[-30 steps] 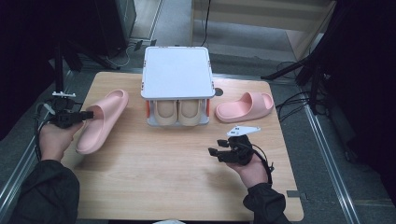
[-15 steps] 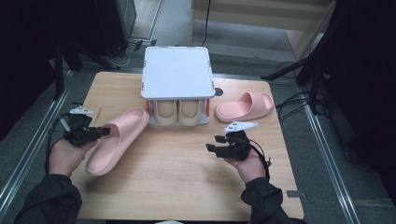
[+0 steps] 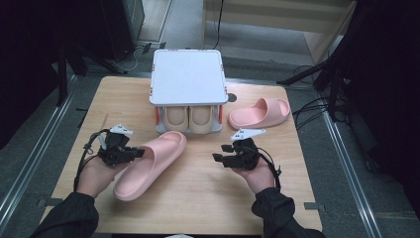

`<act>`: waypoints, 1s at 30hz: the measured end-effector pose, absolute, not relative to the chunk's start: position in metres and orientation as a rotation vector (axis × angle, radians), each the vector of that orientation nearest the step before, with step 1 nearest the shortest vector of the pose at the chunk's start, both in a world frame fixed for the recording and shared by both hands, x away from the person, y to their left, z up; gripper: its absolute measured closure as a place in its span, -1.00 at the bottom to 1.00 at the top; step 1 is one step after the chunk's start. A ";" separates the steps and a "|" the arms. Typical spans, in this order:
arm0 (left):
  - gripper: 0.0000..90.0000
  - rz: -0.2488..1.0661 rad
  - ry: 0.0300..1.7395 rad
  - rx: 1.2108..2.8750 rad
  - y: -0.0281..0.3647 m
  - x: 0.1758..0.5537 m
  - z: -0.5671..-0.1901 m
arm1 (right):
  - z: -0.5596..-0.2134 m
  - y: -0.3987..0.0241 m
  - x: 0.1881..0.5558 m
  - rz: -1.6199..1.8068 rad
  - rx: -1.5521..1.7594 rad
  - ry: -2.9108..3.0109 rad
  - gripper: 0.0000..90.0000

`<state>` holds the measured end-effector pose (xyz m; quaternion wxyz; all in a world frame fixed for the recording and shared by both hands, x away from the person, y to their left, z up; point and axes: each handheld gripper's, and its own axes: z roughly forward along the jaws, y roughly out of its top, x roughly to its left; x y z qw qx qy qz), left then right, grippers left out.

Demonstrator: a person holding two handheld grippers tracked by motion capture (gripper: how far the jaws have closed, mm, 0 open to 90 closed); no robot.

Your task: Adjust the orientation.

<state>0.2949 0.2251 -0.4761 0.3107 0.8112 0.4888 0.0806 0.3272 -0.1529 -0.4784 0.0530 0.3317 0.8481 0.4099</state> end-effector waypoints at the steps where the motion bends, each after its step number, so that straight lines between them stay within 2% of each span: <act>1: 0.84 0.213 1.286 2.151 0.222 0.295 -0.477 | -0.479 -0.152 0.327 1.245 1.009 2.577 0.10; 18: 0.74 0.140 1.224 2.232 0.195 0.298 -0.494 | -0.495 -0.111 0.317 1.280 0.961 2.638 0.43; 26: 0.55 0.114 1.143 2.270 0.193 0.291 -0.493 | -0.497 -0.104 0.315 1.267 0.944 2.644 0.52; 30: 0.48 0.072 1.121 2.190 0.203 0.287 -0.485 | -0.498 -0.102 0.315 1.286 0.953 2.635 0.59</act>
